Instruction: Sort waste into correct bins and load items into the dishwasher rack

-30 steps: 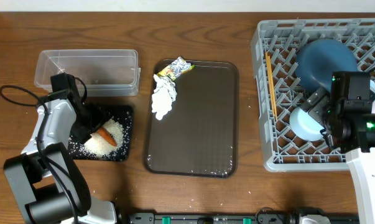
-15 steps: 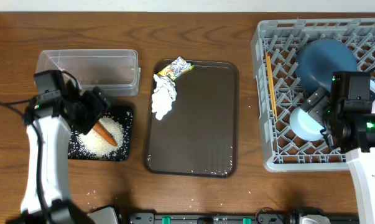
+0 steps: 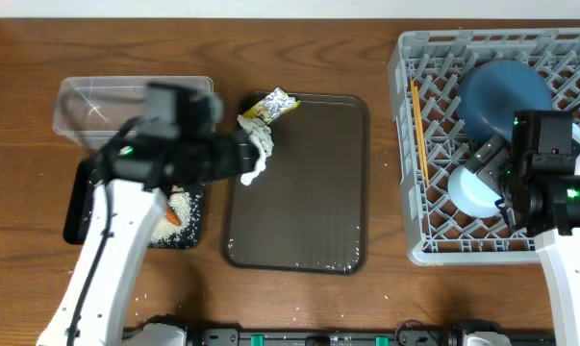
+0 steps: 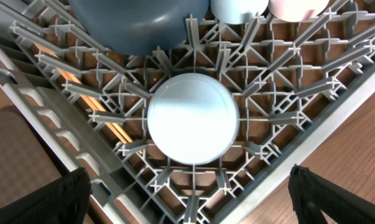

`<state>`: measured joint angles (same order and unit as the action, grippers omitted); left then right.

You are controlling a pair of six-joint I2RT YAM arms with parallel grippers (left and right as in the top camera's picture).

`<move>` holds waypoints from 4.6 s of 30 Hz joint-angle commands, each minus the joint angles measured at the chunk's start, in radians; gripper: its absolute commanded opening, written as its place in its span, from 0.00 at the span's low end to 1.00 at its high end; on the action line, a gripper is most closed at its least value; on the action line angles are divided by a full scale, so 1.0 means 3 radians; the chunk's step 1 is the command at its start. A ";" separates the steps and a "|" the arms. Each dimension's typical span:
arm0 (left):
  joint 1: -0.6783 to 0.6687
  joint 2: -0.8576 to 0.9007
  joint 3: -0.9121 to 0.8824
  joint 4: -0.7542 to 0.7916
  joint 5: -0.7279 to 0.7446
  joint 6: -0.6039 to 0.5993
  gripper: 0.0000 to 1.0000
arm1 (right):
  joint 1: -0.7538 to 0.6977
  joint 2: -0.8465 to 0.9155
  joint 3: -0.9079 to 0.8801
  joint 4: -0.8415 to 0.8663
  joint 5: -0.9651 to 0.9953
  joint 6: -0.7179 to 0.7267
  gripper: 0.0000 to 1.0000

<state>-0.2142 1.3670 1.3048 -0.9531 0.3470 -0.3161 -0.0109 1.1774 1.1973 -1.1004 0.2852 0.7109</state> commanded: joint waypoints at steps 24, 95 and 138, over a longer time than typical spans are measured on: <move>-0.0469 0.1728 0.0408 0.0566 -0.1334 0.0291 0.70 | -0.0028 -0.0010 0.0060 0.0000 0.0056 -0.0043 0.99; 0.0730 0.0975 0.0392 0.1498 -0.1882 -0.0013 0.17 | -0.0009 -0.0009 0.0060 -0.0001 0.0032 -0.0043 0.99; -0.0263 0.1788 0.0369 0.1024 -0.1151 -0.0228 0.63 | -0.0010 -0.0009 0.0060 -0.0001 0.0032 -0.0043 0.99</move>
<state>-0.2928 1.8931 1.4197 -0.6468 0.0383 -0.2905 -0.0109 1.1774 1.1976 -1.1004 0.2844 0.7109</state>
